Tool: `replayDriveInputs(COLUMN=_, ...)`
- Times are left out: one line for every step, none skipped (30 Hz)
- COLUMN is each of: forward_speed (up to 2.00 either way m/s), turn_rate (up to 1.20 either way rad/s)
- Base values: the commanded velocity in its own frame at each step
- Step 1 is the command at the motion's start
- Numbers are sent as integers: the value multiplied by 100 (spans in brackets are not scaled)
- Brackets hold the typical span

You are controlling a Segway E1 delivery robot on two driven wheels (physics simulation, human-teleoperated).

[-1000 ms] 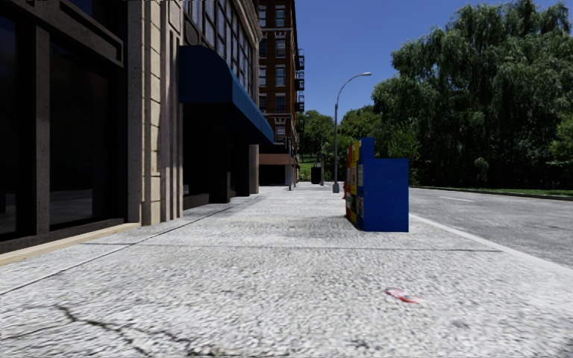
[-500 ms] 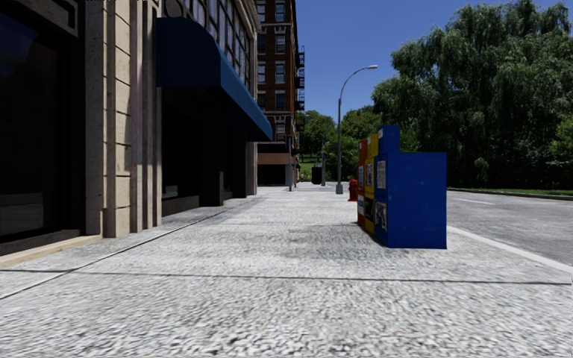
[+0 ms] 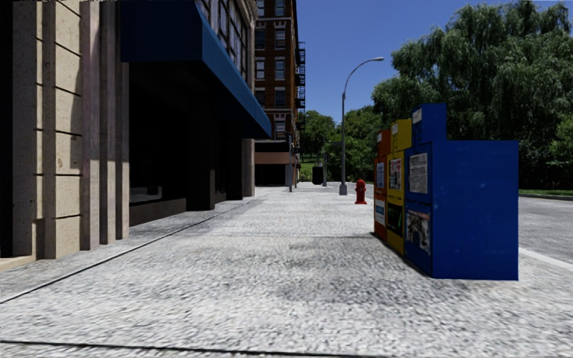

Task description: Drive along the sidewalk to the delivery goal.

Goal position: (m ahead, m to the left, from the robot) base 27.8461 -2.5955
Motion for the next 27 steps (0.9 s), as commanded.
replayDriveInputs(forward_speed=200, turn_rate=0)
replayDriveInputs(forward_speed=200, turn_rate=0)
replayDriveInputs(forward_speed=200, turn_rate=0)
replayDriveInputs(forward_speed=200, turn_rate=0)
replayDriveInputs(forward_speed=200, turn_rate=0)
replayDriveInputs(forward_speed=200, turn_rate=0)
replayDriveInputs(forward_speed=200, turn_rate=0)
replayDriveInputs(forward_speed=200, turn_rate=0)
replayDriveInputs(forward_speed=200, turn_rate=0)
replayDriveInputs(forward_speed=200, turn_rate=0)
replayDriveInputs(forward_speed=200, turn_rate=0)
replayDriveInputs(forward_speed=200, turn_rate=0)
replayDriveInputs(forward_speed=200, turn_rate=0)
replayDriveInputs(forward_speed=200, turn_rate=0)
replayDriveInputs(forward_speed=200, turn_rate=0)
replayDriveInputs(forward_speed=200, turn_rate=0)
replayDriveInputs(forward_speed=200, turn_rate=0)
replayDriveInputs(forward_speed=200, turn_rate=0)
replayDriveInputs(forward_speed=200, turn_rate=0)
replayDriveInputs(forward_speed=200, turn_rate=0)
replayDriveInputs(forward_speed=200, turn_rate=0)
replayDriveInputs(forward_speed=200, turn_rate=0)
replayDriveInputs(forward_speed=200, turn_rate=0)
replayDriveInputs(forward_speed=200, turn_rate=0)
replayDriveInputs(forward_speed=200, turn_rate=0)
replayDriveInputs(forward_speed=200, turn_rate=0)
replayDriveInputs(forward_speed=200, turn_rate=0)
